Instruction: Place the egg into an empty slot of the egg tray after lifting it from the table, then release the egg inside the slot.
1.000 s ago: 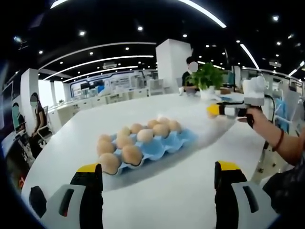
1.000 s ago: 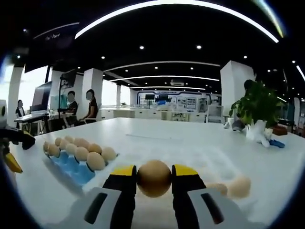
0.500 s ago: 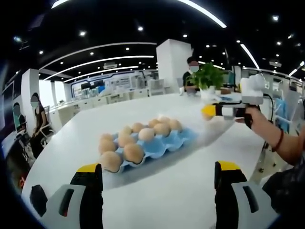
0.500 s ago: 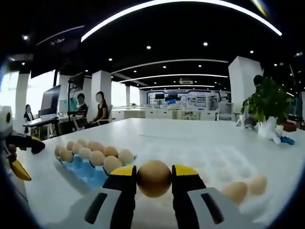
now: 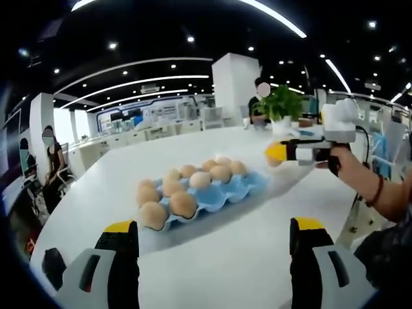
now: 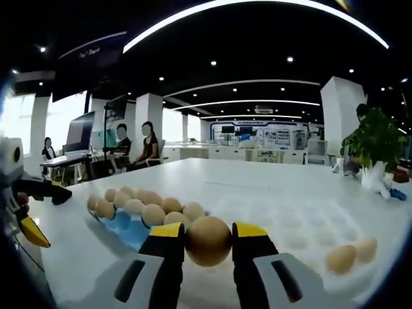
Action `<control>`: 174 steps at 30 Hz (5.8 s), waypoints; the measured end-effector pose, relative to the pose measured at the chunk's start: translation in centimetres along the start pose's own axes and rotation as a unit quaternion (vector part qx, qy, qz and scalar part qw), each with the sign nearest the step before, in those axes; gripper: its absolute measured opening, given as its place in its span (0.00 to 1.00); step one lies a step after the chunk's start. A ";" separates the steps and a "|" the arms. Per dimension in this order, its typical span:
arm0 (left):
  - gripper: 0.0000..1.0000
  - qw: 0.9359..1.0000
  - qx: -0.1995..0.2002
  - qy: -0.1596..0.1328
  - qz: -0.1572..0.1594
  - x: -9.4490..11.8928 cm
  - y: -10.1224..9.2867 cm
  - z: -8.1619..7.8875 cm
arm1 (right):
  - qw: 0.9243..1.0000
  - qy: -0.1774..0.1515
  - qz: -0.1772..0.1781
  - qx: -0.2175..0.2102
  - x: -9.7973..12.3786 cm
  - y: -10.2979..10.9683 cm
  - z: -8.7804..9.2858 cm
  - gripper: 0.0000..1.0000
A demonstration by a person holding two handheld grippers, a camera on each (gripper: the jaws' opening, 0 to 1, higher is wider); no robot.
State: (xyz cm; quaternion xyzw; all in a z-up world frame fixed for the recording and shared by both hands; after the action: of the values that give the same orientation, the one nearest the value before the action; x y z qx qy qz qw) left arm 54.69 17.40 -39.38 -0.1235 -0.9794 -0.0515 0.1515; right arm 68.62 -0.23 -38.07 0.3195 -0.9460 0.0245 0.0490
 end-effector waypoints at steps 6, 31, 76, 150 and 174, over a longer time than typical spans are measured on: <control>0.99 1.000 0.000 -0.001 0.004 0.0 -0.1 0.0 | 1.000 0.001 -0.015 0.003 -0.5 1.3 -0.1 0.30; 0.99 1.000 0.001 -0.004 0.005 0.0 0.3 -0.4 | 0.994 -0.005 -0.103 0.023 -3.0 8.6 -1.4 0.30; 0.99 1.000 0.014 -0.013 0.005 0.4 1.3 -0.9 | 0.985 0.020 -0.157 0.071 -7.0 14.6 1.7 0.30; 1.00 1.000 0.007 -0.013 0.009 0.3 -0.4 -1.0 | 0.988 0.017 -0.152 0.036 -4.4 9.6 0.5 0.86; 1.00 1.000 0.007 -0.018 0.019 -0.2 -1.0 -1.5 | 0.991 0.044 -0.116 0.059 -2.6 4.8 1.3 0.85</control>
State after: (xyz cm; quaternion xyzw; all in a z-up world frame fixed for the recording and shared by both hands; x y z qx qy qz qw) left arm 55.02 16.19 -38.08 -0.1419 -0.9798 -0.0396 0.1355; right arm 67.64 5.01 -39.72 0.4277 -0.8965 0.0883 0.0746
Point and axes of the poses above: the point that each gripper's makers call its tool centre point, and the gripper's own axes: x roughly backward along the fingers, y roughly to its left, z roughly out of its underside, the point moved 2 cm from there along x, roughly backward along the fingers, and after that the axes turned 1 degree about -y, right-handed, at the moved point
